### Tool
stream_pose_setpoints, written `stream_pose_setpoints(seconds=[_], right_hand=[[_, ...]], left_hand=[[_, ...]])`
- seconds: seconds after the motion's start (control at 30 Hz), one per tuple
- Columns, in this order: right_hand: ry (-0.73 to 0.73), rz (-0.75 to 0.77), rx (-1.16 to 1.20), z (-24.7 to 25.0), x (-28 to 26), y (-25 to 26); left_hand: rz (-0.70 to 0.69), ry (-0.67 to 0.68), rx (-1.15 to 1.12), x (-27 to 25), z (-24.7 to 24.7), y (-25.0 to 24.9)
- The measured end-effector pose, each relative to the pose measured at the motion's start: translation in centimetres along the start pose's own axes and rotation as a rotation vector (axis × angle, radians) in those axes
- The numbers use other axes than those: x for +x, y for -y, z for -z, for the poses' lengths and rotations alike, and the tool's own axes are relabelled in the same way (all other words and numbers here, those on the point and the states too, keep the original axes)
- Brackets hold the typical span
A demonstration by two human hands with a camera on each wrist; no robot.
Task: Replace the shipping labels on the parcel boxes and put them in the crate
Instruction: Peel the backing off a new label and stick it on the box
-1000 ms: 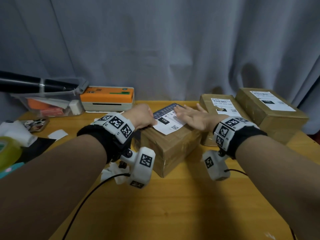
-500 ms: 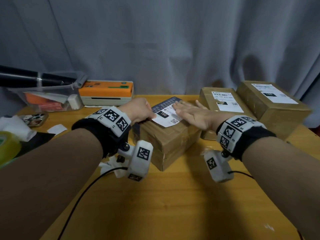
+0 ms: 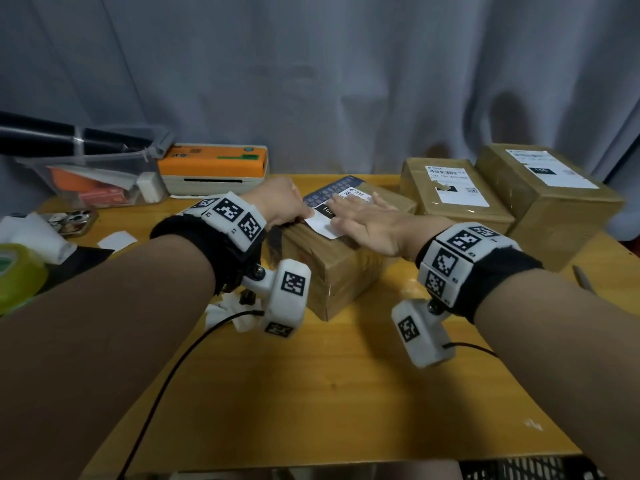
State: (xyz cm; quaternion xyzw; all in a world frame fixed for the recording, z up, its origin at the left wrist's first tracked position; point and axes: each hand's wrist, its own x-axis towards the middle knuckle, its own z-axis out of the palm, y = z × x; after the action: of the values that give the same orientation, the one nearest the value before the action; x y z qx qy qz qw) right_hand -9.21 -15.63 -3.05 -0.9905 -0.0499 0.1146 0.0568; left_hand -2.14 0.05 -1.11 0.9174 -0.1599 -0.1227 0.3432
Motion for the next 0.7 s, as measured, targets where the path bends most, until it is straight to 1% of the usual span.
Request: stream_pose_setpoints(seconds=[0.1,0.2,0.27,0.33,0.37,0.43,0.47,0.5,0.53,0.57,0.6,0.63,0.7], right_hand=[[0.021,0.047,-0.020,-0.6,-0.7,2.0],[0.012,0.061,0.050,-0.9,-1.3,2.0],[0.002,0.041,0.119,-0.8,-1.4,1.4],[-0.018,-0.002,0.133,-0.9,-1.3,1.2],[-0.025,-0.016,0.129,-1.0,-1.1,1.2],[-0.035,-0.018,0.172,-1.0,-0.9,1.4],[-0.050,-0.013,0.238,-0.9,-0.9,1.4],[-0.080,-0.013,0.313,-0.7,-1.0,1.2],[-0.108,-0.018,0.349,-0.7,-1.1,0.9],[-0.118,-0.039,0.322,-0.7,-1.2,0.5],[-0.116,-0.077,0.253,-0.8,-1.3,0.1],[-0.118,-0.113,0.184,-1.0,-1.4,-0.3],[-0.121,-0.167,0.127,-0.9,-1.6,-1.1]], left_hand=[[-0.006,-0.002,0.019,0.0,-0.2,-0.1],[-0.017,0.004,0.052,-0.1,-0.2,-0.3],[-0.032,0.013,0.158,-0.2,0.0,-0.2],[-0.058,-0.017,0.269,-0.2,0.3,-0.1],[-0.093,-0.058,0.287,-0.2,0.4,-0.1],[-0.245,-0.149,0.304,-0.4,0.4,-0.4],[-0.332,-0.121,0.300,-0.7,0.3,-0.7],[-0.403,-0.004,0.315,-1.0,-0.2,-0.9],[-0.422,0.173,0.376,-1.6,-1.0,-0.9],[-0.416,0.316,0.484,-1.9,-1.8,-0.6],[-0.379,0.381,0.610,-2.2,-2.3,-0.2],[-0.348,0.389,0.701,-2.5,-2.4,0.1],[-0.336,0.407,0.747,-3.0,-1.4,0.4]])
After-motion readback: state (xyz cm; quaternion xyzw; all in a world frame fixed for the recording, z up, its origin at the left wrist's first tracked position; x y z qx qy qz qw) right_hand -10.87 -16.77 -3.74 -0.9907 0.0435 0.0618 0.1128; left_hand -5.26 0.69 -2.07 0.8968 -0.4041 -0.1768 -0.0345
